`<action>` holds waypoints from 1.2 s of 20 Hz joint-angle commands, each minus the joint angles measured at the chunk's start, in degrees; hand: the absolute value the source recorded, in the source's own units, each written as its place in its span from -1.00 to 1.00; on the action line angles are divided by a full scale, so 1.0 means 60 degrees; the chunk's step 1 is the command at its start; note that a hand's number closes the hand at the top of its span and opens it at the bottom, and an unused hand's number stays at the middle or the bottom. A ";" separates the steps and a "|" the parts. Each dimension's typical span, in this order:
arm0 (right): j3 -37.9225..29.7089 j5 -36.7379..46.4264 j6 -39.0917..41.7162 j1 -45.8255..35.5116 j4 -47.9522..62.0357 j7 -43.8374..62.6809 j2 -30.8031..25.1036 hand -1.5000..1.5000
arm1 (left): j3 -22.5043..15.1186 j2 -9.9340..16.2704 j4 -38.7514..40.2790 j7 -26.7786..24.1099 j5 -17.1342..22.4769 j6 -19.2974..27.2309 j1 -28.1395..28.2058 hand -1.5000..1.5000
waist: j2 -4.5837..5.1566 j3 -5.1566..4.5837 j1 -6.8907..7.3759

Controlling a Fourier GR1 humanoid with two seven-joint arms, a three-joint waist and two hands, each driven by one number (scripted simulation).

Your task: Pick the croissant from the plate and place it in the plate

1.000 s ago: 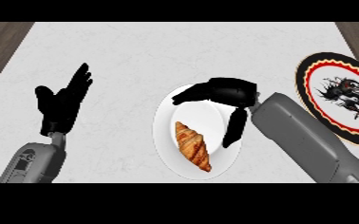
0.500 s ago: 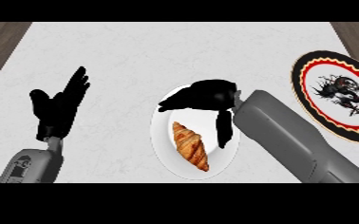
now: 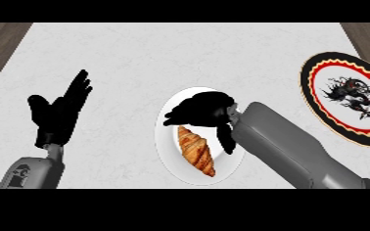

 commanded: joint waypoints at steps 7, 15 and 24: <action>0.0074 0.1810 0.0802 0.0093 0.0543 0.0601 0.1372 -1.00 | 0.0303 -0.0474 0.0799 -0.0072 -0.0406 0.0007 -0.0672 0.00 | 0.0017 -0.0001 -0.0029; -0.0461 0.3183 0.0390 0.0042 0.1549 -0.0038 0.1597 -1.00 | 0.0885 -0.0168 0.1093 -0.0601 -0.0402 -0.0752 -0.0553 0.00 | 0.0032 0.0000 0.0015; -0.0189 0.4819 -0.0025 0.0867 0.1923 -0.0236 0.2152 -1.00 | 0.0647 -0.0582 -0.0406 0.0222 -0.0800 -0.0542 0.0314 0.00 | 0.0006 0.0003 0.0023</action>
